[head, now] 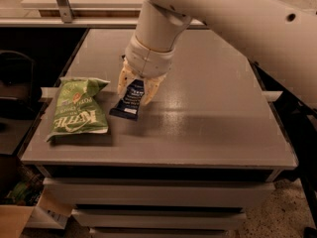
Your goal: Move rxbar blueberry near green jalapeno chip bag
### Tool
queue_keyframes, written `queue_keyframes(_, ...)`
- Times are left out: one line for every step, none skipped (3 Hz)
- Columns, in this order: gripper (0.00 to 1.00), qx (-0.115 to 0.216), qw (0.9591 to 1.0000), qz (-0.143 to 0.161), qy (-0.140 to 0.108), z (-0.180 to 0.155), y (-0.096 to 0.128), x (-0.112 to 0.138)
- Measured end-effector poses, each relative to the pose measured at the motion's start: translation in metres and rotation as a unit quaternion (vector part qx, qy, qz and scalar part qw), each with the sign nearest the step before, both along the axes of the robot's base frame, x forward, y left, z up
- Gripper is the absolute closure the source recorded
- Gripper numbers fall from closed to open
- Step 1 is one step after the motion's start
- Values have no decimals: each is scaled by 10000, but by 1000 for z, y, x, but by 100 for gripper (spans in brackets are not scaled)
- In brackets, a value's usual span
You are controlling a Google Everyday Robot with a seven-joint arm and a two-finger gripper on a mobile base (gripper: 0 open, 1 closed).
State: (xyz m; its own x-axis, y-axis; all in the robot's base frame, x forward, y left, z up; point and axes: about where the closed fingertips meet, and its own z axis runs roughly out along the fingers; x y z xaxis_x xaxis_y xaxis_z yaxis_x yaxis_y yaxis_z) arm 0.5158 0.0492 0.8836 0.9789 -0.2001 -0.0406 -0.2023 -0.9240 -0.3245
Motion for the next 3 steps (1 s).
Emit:
queue_keyframes(36,-29,10000,20,6,-1,4,3)
queue_keyframes(12,-79,10000,50,10,-1,7,4)
queue_keyframes(0,-121,9999,59,15,-2,8,5)
